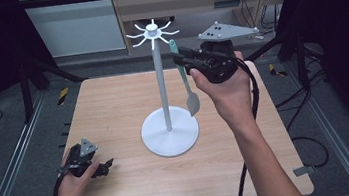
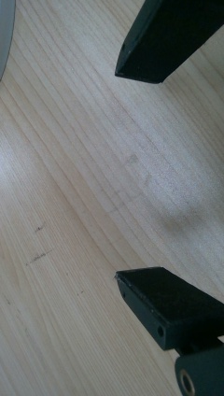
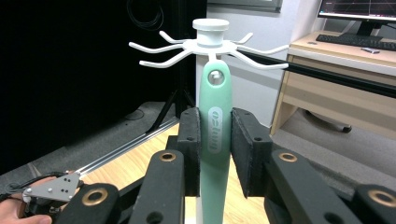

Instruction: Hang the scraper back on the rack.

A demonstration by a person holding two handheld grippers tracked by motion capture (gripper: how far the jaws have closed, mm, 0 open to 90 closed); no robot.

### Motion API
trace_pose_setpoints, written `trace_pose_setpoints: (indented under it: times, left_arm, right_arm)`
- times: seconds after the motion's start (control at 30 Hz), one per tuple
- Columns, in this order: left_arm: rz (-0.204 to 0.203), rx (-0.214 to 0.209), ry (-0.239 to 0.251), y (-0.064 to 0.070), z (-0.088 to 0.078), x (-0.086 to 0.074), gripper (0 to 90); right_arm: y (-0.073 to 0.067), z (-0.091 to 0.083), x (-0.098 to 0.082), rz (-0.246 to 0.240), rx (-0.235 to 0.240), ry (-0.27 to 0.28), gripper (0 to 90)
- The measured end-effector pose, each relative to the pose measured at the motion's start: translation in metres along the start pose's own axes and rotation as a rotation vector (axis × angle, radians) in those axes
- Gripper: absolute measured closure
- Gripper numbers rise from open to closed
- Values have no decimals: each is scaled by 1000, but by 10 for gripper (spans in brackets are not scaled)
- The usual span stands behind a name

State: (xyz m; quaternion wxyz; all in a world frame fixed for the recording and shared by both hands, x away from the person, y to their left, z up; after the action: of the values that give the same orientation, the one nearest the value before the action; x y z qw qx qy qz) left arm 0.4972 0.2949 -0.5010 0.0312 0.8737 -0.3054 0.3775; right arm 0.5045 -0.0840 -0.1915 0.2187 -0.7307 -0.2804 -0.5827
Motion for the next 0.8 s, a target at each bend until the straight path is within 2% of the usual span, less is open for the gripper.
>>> trace_pose_setpoints:
  times: [0.8]
  left_arm:
    - [0, -1, 0, 0, 0, 0, 34]
  right_arm:
    - [0, 13, 1, -1, 1, -14, 742]
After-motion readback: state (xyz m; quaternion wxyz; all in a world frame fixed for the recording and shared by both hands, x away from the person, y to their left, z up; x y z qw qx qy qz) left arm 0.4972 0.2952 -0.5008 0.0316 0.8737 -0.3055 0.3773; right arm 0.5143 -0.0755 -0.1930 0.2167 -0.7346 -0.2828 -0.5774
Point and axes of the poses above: each handheld gripper's, and its own axes: z roughly forward along the jaws, x roughly out of its top, y roughly to its right, the point moved 3 cm from there along z, roughly forward along the jaws
